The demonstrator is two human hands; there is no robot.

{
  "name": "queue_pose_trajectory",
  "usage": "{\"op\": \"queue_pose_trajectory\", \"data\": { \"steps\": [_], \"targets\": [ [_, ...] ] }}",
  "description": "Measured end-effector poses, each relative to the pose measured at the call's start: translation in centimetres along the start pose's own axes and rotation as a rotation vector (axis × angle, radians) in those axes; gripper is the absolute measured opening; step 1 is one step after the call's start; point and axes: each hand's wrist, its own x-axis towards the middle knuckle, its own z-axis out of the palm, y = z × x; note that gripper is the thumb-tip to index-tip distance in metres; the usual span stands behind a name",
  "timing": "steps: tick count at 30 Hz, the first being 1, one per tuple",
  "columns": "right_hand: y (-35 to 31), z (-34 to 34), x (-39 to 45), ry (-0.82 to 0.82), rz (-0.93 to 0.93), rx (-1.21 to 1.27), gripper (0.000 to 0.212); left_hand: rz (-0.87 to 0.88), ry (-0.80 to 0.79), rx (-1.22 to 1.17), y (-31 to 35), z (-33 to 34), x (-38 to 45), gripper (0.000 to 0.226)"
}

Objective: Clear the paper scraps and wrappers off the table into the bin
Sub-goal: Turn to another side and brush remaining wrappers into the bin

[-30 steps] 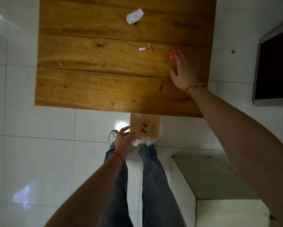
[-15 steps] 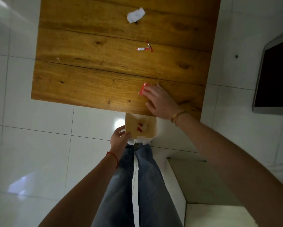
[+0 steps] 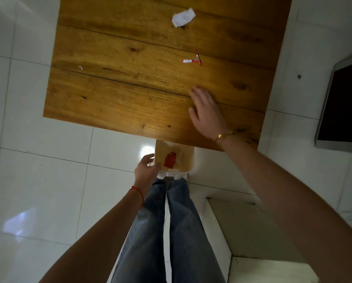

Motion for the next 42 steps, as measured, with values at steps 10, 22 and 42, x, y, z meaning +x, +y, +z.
{"op": "queue_pose_trajectory", "data": {
  "steps": [10,22,42],
  "targets": [
    [0.7,-2.1,9.4,-0.101,0.069,-0.097,0.058,-0.032,-0.007,-0.019,0.8,-1.2,1.1,0.049],
    [-4.2,4.0,-4.5,-0.276,-0.317,-0.147,0.051,-0.045,-0.046,-0.042,0.2,-2.0,-0.6,0.047],
    [-9.3,-0.3,-19.4,0.084,0.169,0.205,0.044,0.044,-0.068,0.037,2.9,-8.5,-11.8,0.045]
  ]
}}
